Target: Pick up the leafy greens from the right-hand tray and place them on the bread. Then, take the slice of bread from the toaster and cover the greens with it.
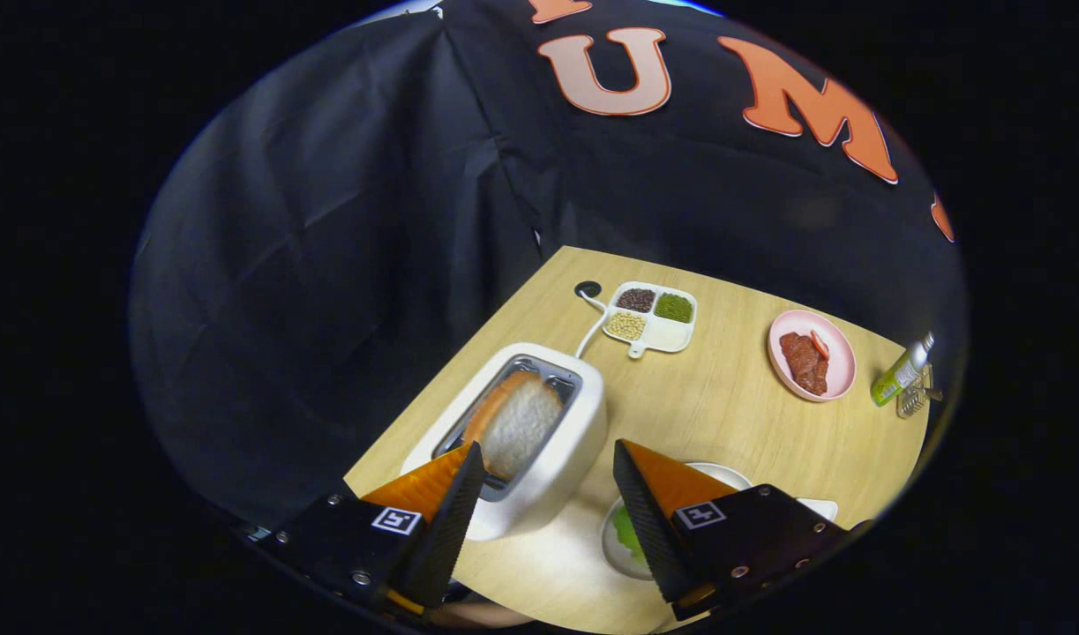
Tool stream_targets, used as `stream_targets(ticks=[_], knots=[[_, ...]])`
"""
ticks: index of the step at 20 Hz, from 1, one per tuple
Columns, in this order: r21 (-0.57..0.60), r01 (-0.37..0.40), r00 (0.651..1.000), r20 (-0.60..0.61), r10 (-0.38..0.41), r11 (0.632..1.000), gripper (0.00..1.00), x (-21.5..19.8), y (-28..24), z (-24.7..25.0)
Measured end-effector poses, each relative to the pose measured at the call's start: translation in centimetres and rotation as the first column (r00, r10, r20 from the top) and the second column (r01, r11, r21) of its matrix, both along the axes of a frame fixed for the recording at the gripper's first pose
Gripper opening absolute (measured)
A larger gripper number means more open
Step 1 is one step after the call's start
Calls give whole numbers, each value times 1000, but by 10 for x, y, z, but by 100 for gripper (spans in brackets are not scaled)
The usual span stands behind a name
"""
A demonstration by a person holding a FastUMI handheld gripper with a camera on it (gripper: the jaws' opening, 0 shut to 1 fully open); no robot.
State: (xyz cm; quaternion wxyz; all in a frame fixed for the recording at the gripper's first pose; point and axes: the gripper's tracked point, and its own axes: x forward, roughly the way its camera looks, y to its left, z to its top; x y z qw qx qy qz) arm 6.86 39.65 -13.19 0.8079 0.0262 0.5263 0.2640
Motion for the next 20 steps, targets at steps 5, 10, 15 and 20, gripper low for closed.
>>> stream_targets(ticks=[5, 10, 15, 20], knots=[[-39, 1, 999, -51, -3, 999, 86, 6, 31, -15], [-97, -7, 995, -103, -3, 995, 77, 6, 42, -45], [-117, 34, 991, -126, -49, 993, 44, 11, 40, -52], [-110, -13, 995, -97, 2, 994, 26, 5, 39, -51]])
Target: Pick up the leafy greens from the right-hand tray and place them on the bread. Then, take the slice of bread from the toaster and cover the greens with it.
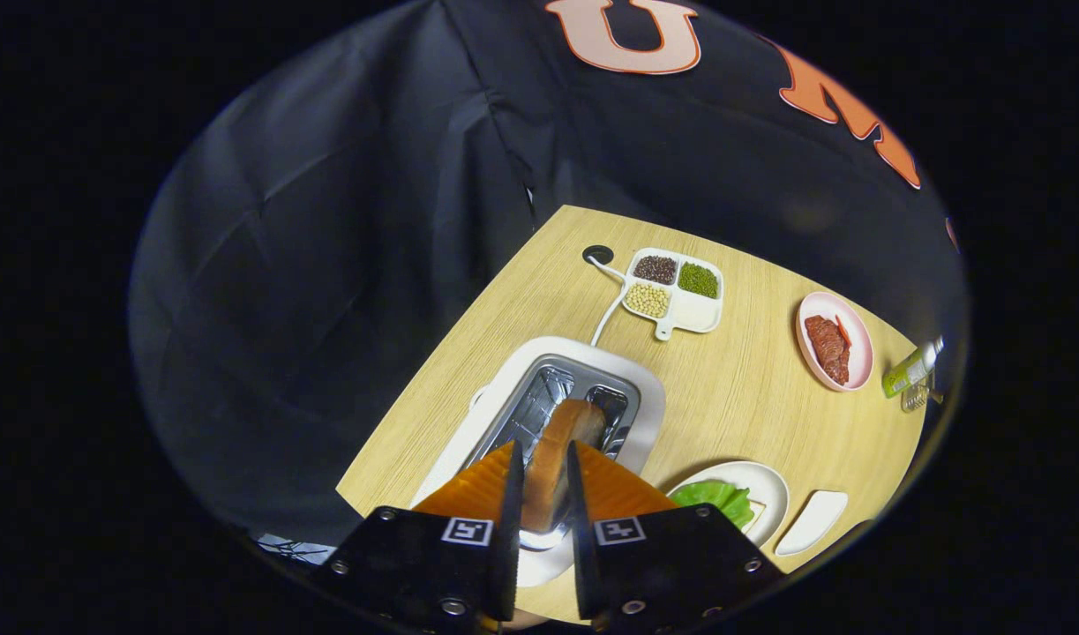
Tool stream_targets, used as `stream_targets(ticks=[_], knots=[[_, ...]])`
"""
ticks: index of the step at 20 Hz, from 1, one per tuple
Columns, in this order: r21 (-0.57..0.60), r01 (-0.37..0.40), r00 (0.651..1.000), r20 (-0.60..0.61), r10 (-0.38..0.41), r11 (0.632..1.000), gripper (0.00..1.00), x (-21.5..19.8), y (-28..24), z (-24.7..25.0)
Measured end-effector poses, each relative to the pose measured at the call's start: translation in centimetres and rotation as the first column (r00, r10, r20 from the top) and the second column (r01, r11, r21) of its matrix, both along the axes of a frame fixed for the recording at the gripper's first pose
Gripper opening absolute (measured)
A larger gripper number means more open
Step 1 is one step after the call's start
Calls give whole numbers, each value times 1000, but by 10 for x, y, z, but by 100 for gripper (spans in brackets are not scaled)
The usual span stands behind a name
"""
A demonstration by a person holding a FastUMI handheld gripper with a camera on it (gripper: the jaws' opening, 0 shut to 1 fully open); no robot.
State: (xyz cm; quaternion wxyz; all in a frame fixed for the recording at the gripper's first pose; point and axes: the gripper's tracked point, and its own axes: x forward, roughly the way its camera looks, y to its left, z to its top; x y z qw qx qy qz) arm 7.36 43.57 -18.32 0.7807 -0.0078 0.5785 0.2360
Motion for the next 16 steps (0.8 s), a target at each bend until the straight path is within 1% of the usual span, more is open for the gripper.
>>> stream_targets(ticks=[3, 5, 8, 11, 13, 16], knots=[[47, 25, 1000, -16, -24, 999, 16, 0, -6, 1], [94, 67, 997, -41, -63, 993, 14, 3, -12, 7], [190, 125, 992, -9, -126, 974, 12, 17, -23, 36], [255, 128, 989, 43, -143, 958, 12, 24, -38, 61], [308, 125, 988, 44, -146, 943, 12, 18, -47, 73], [336, 127, 985, 65, -158, 933, 12, 8, -75, 84]])
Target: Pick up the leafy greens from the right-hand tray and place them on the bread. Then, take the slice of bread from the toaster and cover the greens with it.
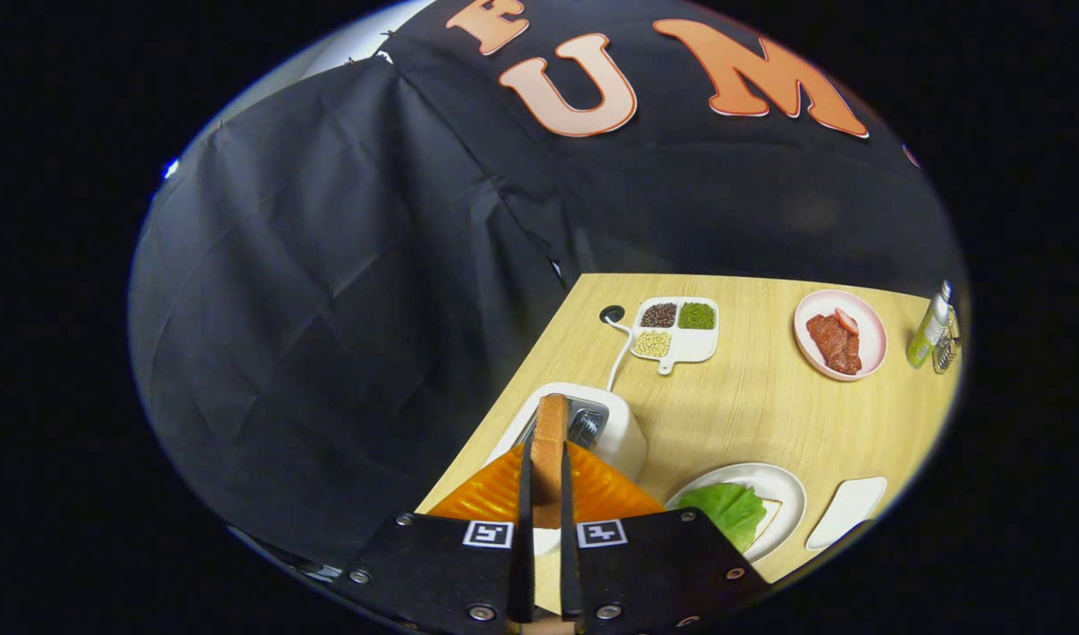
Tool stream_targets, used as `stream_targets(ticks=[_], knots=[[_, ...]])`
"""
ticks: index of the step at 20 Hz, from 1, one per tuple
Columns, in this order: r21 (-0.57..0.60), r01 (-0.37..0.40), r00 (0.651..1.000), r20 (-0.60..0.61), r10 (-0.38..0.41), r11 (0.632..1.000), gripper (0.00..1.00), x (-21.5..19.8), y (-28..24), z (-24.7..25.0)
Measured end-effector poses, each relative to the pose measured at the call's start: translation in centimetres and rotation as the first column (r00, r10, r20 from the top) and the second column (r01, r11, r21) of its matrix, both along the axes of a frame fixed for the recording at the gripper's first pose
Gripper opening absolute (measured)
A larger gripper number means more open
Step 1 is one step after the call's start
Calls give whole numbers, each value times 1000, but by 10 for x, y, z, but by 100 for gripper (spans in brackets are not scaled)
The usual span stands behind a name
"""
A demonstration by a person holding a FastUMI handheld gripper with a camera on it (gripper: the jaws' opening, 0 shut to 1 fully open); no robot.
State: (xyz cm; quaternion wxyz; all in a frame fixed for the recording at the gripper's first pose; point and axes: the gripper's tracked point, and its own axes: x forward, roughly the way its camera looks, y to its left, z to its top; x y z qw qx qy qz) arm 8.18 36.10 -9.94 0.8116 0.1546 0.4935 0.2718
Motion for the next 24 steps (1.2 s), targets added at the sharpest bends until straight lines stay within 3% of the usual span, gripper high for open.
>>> stream_targets(ticks=[9, 24], knots=[[39, 29, 1000, 9, -30, 999, 12, -27, -70, -14], [186, 173, 973, -181, -140, 967, 12, -55, -136, -105]])
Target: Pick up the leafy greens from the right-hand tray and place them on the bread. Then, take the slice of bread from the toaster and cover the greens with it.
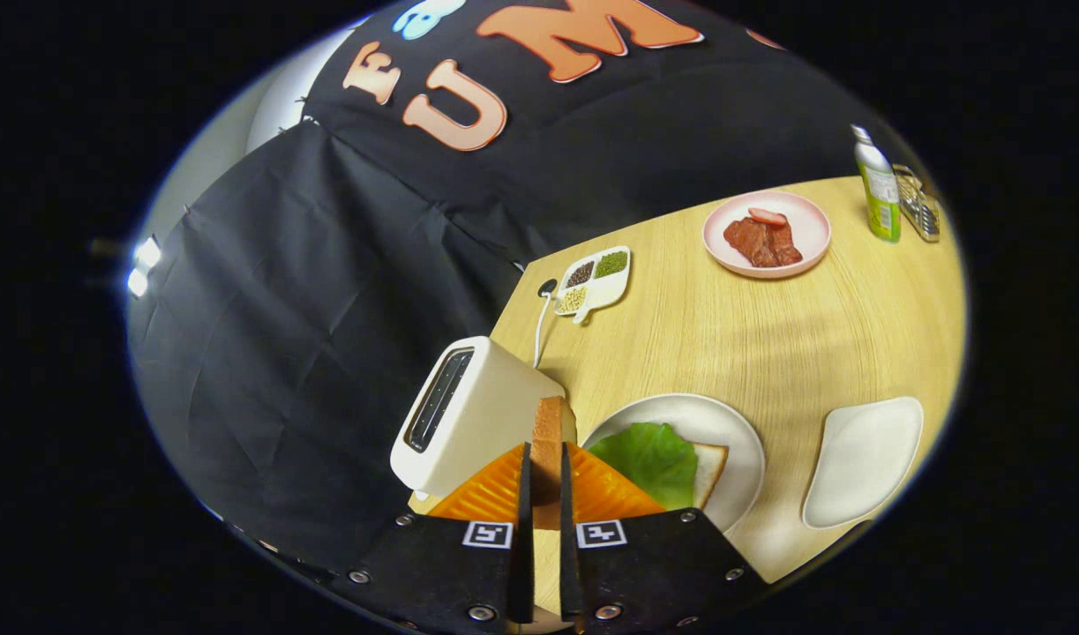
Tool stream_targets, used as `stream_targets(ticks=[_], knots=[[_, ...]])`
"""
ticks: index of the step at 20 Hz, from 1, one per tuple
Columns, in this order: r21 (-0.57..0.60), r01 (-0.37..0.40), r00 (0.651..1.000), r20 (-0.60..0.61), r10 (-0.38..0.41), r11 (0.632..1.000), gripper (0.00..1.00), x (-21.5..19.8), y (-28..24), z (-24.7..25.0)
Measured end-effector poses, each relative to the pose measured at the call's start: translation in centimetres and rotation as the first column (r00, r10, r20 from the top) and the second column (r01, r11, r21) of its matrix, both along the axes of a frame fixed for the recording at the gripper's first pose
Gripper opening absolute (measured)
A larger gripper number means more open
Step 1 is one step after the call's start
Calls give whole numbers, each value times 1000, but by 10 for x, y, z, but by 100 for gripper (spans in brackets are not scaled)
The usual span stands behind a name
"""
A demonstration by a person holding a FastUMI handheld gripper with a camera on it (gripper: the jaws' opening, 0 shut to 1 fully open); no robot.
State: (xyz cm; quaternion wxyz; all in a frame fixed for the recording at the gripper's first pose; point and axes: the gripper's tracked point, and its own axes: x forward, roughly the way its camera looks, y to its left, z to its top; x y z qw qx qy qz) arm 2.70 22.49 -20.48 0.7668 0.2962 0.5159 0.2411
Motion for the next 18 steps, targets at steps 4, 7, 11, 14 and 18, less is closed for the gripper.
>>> stream_targets(ticks=[4, 7, 11, 14, 18], knots=[[3, 20, 1000, -22, -20, 1000, 12, -6, -12, -29], [8, 20, 999, -39, -19, 1000, 12, -12, -19, -48], [-111, 29, 999, -12, -30, 993, 12, -13, -46, -80], [-190, 38, 999, 17, -35, 981, 22, -15, -61, -94], [-277, 36, 992, 130, 0, 960, 46, -11, -71, -89]])
